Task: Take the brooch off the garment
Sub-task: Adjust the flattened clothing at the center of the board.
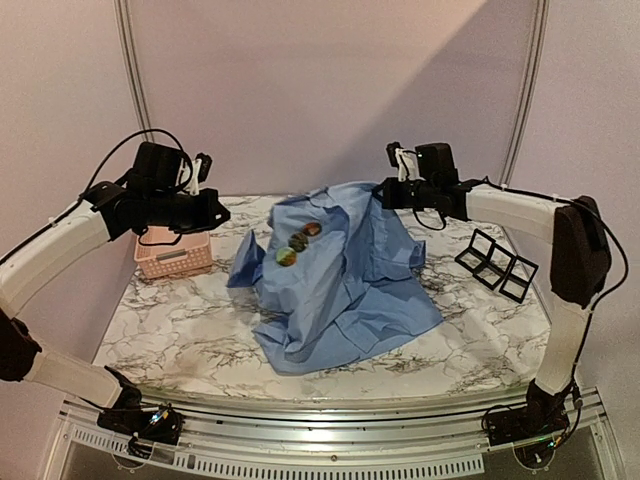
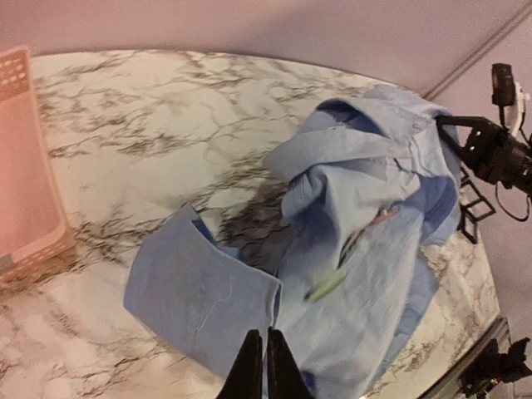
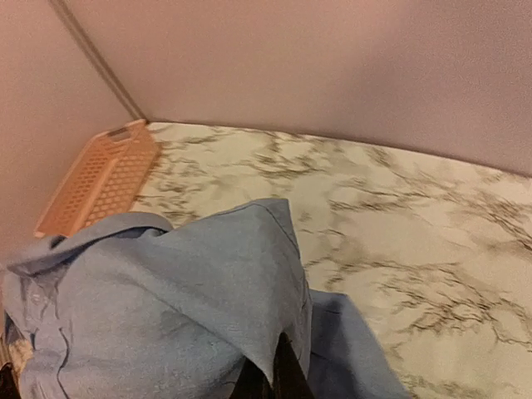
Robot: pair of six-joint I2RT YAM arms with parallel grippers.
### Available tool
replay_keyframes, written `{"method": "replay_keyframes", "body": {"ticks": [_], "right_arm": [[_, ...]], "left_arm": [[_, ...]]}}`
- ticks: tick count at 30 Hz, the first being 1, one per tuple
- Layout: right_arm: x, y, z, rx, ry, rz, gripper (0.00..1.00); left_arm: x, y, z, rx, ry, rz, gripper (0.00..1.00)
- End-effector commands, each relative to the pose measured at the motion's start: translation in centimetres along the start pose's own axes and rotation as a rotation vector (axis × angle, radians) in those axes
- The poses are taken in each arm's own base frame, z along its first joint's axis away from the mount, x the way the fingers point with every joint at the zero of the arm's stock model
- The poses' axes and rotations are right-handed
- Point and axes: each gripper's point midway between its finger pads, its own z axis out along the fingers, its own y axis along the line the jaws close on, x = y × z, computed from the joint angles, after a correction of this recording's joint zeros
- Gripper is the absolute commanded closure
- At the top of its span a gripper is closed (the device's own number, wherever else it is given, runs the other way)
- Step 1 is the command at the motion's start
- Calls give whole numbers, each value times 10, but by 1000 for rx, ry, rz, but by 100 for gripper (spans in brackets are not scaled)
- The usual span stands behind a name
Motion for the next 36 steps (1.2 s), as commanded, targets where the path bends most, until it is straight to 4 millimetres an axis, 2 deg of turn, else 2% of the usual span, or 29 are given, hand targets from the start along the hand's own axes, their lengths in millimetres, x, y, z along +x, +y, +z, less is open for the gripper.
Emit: {"method": "replay_keyframes", "body": {"ticks": [1, 4, 9, 12, 14, 16, 19, 22, 26, 31, 33, 36], "right_arm": [[-7, -100, 18, 194, -11, 85, 100], [1, -113, 29, 191, 3, 92, 100], [7, -140, 34, 264, 25, 84, 99], [10, -150, 29, 316, 47, 79, 82], [8, -147, 22, 321, 56, 65, 62], [3, -136, 13, 314, 56, 45, 43], [-7, -108, -3, 318, 43, -22, 23], [-7, -75, -16, 362, 45, -123, 13], [23, -33, -20, 282, 112, -122, 8], [61, 13, -24, 79, 187, -1, 7], [76, 24, -22, 37, 213, 44, 7], [97, 30, -14, 20, 261, 119, 7]], "left_arm": [[31, 39, -6, -114, 90, -42, 94], [43, 38, 3, -77, 112, -65, 93], [48, 28, 20, -11, 143, -73, 82], [44, 18, 32, 43, 151, -59, 58], [41, 12, 41, 75, 153, -44, 38], [41, 8, 52, 96, 161, -35, 28], [53, 4, 76, 103, 215, -35, 22], [73, 1, 96, 95, 275, -31, 19], [88, 4, 114, 87, 296, -53, 16], [86, 5, 125, 86, 279, -78, 12], [87, 3, 130, 100, 282, -87, 11], [89, 1, 137, 114, 292, -100, 10]]}}
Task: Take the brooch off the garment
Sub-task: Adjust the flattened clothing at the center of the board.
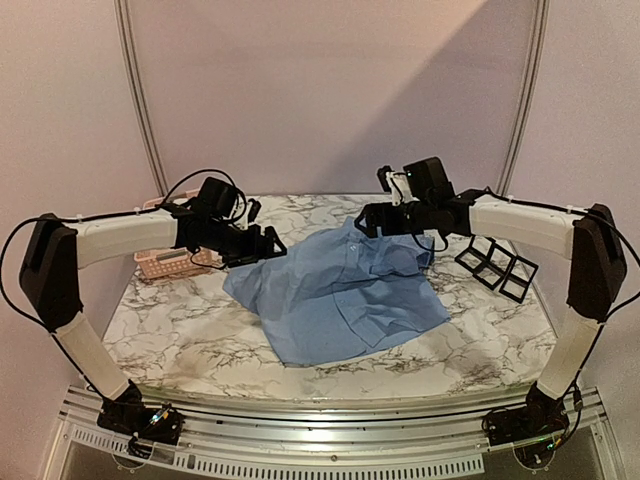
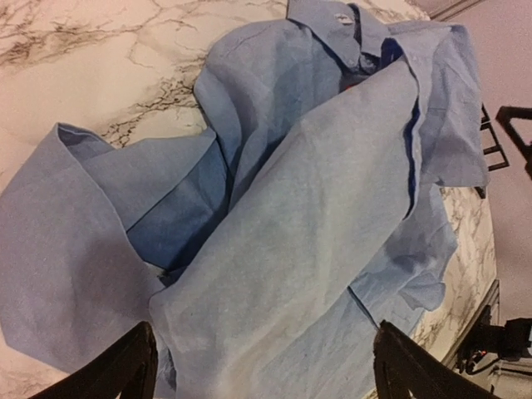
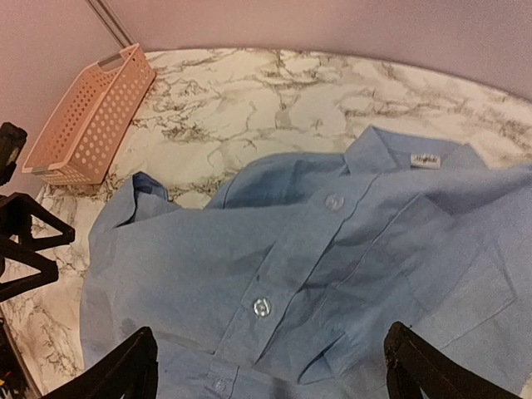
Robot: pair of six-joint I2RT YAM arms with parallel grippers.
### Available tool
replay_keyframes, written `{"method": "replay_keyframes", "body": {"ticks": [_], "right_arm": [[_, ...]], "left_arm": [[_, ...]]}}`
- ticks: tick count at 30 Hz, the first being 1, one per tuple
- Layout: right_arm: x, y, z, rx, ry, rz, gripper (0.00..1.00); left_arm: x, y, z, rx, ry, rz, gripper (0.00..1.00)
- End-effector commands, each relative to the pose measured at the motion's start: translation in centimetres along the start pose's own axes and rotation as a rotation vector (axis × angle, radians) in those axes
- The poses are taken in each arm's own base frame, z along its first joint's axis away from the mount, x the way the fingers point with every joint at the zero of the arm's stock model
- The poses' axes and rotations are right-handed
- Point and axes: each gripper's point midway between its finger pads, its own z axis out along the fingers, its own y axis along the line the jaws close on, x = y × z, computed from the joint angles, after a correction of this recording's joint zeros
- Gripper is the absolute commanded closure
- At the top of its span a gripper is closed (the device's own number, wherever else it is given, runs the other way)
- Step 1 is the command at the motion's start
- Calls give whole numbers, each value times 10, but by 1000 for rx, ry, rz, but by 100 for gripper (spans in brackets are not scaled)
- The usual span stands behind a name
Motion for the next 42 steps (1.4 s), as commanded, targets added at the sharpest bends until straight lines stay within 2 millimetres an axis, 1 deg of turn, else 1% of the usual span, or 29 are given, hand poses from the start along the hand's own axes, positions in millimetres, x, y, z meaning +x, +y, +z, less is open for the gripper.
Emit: {"method": "replay_keyframes", "body": {"ticks": [1, 4, 8, 14, 17, 19, 20, 21, 22, 24, 26, 27, 28, 31, 32, 34, 35, 37, 39, 42], "right_arm": [[36, 14, 15, -78, 102, 147, 7], [52, 22, 26, -113, 141, 192, 7], [64, 29, 38, -128, 170, 199, 9], [78, 17, 62, -54, 198, 201, 15], [77, 18, 70, -48, 198, 187, 22], [78, 20, 76, -48, 200, 182, 29], [78, 20, 77, -45, 200, 181, 34], [80, 20, 80, -37, 204, 178, 41], [81, 20, 81, -28, 205, 173, 51], [87, 22, 83, -14, 207, 155, 75], [90, 24, 78, -12, 200, 143, 92], [92, 25, 74, -14, 201, 145, 99], [92, 25, 67, -16, 198, 149, 100], [108, 21, 51, -7, 226, 164, 100], [109, 21, 41, -12, 223, 166, 100], [121, 17, 25, -1, 247, 174, 100], [126, 14, 13, 10, 255, 180, 100], [141, 7, -2, 37, 289, 202, 100], [162, 0, -14, 59, 328, 224, 100], [192, -8, -24, 77, 395, 270, 100]], "left_arm": [[-2, -6, 15, 40, 5, -19, 10], [-1, -5, 17, 42, 9, -25, 10], [2, -1, 16, 27, 8, -29, 9], [3, 0, 12, 21, 2, -32, 9], [3, 0, 9, 15, -4, -30, 9], [2, 0, 7, 13, -9, -28, 9], [1, 0, 6, 14, -11, -28, 9], [0, 0, 5, 11, -15, -26, 9], [0, 0, 4, 9, -19, -27, 8], [-3, 1, 2, 4, -27, -27, 8], [-4, 1, 0, -2, -34, -25, 8], [-5, 1, -2, -3, -38, -23, 8], [-6, 1, -4, -3, -43, -20, 8], [-10, 0, -8, -7, -56, -12, 8], [-11, 0, -10, -7, -60, -10, 8], [-13, -1, -11, -2, -63, -4, 8], [-13, -2, -11, 0, -64, 1, 8], [-15, -6, -9, 14, -65, 11, 8], [-16, -10, -6, 30, -61, 22, 7], [-17, -17, 4, 45, -41, 38, 7]]}}
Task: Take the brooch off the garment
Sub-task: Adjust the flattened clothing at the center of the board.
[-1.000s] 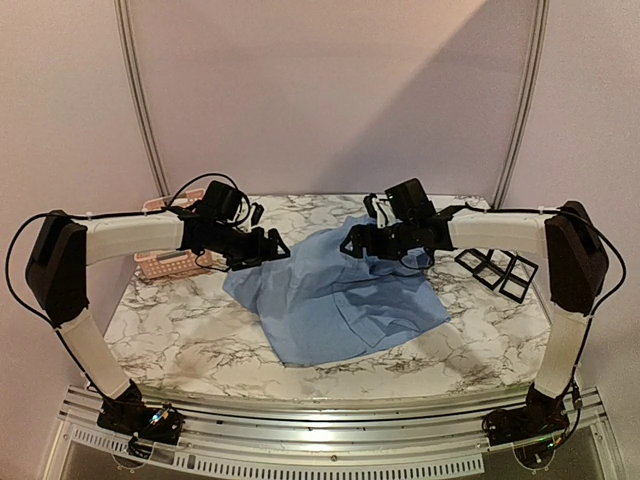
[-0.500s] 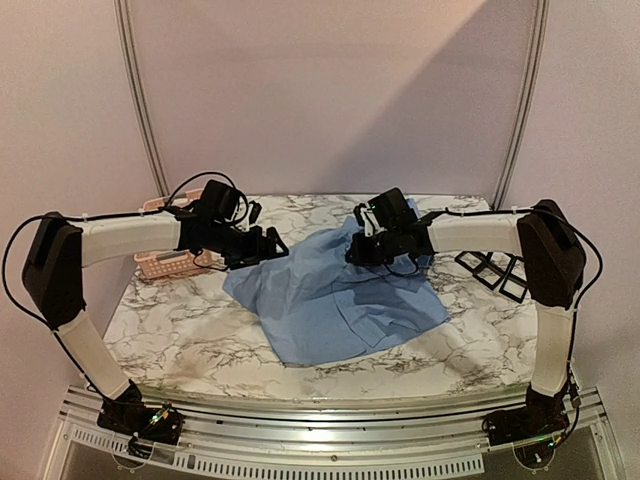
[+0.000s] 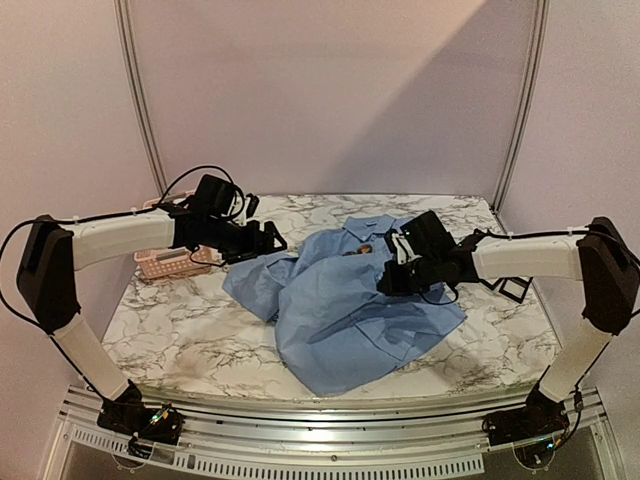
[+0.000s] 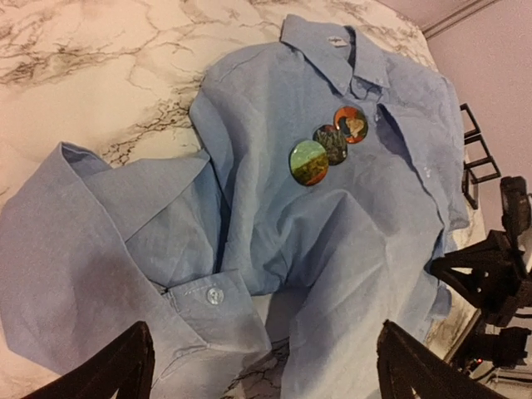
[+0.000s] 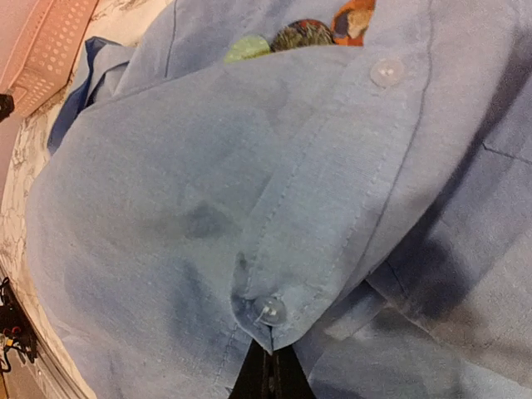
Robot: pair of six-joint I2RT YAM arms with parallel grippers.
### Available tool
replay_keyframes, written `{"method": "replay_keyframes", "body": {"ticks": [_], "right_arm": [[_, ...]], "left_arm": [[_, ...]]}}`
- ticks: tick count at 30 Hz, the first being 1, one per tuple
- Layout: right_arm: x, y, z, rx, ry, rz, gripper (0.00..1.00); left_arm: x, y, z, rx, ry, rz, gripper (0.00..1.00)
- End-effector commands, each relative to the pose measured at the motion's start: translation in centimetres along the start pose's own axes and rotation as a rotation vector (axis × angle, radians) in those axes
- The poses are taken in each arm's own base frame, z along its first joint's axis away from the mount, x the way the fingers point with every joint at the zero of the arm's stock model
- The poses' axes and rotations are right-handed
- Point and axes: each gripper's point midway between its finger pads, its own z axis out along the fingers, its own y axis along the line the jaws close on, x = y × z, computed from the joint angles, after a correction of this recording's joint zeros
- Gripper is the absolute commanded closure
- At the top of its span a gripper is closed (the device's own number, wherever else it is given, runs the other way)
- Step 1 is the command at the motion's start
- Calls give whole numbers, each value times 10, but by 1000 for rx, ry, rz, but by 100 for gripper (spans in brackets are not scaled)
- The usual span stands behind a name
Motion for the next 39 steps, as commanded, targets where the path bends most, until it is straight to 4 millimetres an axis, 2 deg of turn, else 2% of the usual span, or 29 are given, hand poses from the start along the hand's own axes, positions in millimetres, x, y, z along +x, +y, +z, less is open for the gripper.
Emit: {"method": "replay_keyframes", "body": {"ticks": [1, 5, 10, 15, 18, 20, 24, 27, 30, 36, 38, 39], "right_arm": [[51, -23, 0, 48, 124, 85, 100], [78, -32, -1, 43, 183, 143, 100], [90, -47, -9, 116, 207, 150, 100], [94, -50, -15, 127, 212, 160, 100], [93, -49, -17, 119, 198, 172, 100], [92, -49, -17, 117, 195, 182, 100], [92, -48, -17, 112, 192, 191, 100], [91, -47, -17, 109, 189, 190, 100], [89, -47, -17, 112, 184, 186, 100], [85, -46, -19, 113, 168, 184, 100], [83, -46, -20, 115, 161, 180, 100], [81, -45, -20, 114, 158, 177, 100]], "left_arm": [[-6, -16, 13, 38, 13, 49, 7], [-4, -26, 28, 53, 42, 79, 7], [-4, -25, 51, 20, 62, 114, 7], [-4, -10, 75, -88, 80, 153, 11], [3, 3, 92, -141, 114, 144, 18], [7, 5, 99, -160, 123, 150, 26], [11, 2, 110, -166, 132, 174, 27], [14, 8, 119, -193, 149, 176, 28], [13, 9, 122, -200, 149, 175, 35], [19, -9, 135, -79, 160, 129, 46], [21, -13, 139, -55, 169, 121, 56], [22, -14, 139, -48, 171, 120, 67]]}}
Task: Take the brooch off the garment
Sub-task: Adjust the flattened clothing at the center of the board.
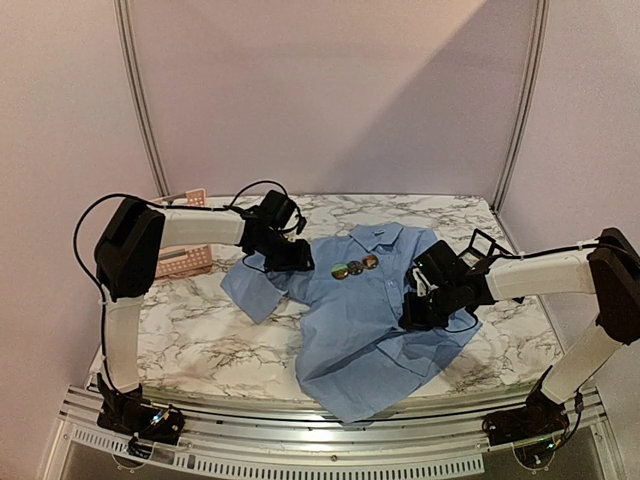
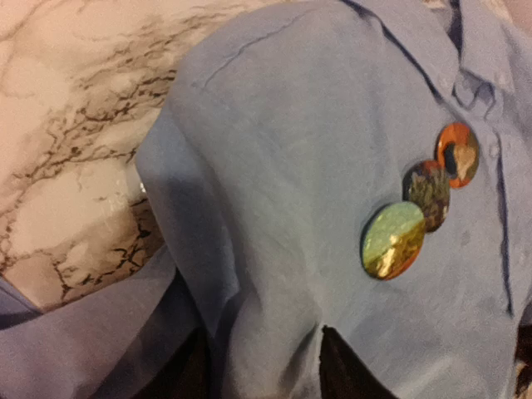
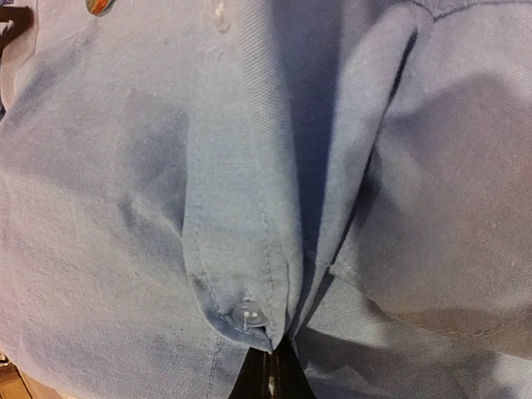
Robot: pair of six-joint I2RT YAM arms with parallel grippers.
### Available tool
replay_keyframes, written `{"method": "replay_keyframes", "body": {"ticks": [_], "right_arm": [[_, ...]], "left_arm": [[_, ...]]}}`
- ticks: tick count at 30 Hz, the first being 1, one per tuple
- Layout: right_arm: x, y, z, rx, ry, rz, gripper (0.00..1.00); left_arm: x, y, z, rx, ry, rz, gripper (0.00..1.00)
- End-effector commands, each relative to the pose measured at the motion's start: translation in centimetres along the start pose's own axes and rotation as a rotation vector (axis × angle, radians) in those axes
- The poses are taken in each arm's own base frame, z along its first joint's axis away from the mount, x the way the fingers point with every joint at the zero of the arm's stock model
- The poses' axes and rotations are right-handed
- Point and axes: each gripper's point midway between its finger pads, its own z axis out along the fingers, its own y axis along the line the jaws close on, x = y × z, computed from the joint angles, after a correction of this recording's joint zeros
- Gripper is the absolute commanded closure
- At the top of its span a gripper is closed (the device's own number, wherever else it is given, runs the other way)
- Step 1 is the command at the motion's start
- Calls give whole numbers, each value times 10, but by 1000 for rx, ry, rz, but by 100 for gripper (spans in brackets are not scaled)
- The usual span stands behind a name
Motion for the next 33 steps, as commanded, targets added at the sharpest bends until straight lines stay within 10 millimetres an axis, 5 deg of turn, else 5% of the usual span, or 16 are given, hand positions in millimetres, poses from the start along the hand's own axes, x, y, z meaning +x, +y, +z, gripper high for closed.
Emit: {"method": "replay_keyframes", "body": {"ticks": [1, 3, 7, 11, 23, 26, 29, 33], "right_arm": [[-4, 1, -9, 13, -24, -7, 100], [-4, 0, -10, 20, -27, -10, 100], [-6, -7, -17, 59, -45, -24, 100], [-11, -15, -27, 121, -72, -53, 100], [-18, -18, -37, 183, -72, -140, 100], [-30, 2, -51, 121, -104, -203, 83], [-47, 38, -78, 1, -160, -270, 54], [-71, 73, -110, -92, -250, -321, 36]], "left_arm": [[2, -18, 10, 79, 15, 3, 83], [1, -15, 4, 61, 9, 7, 100], [-11, -4, -26, 17, -63, 0, 100], [3, 4, -50, 11, -65, -19, 100], [107, 56, -89, -144, 115, -71, 100], [134, 59, -94, -124, 165, -89, 99], [141, 58, -106, -112, 163, -91, 79], [119, 45, -135, -81, 92, -68, 38]]}}
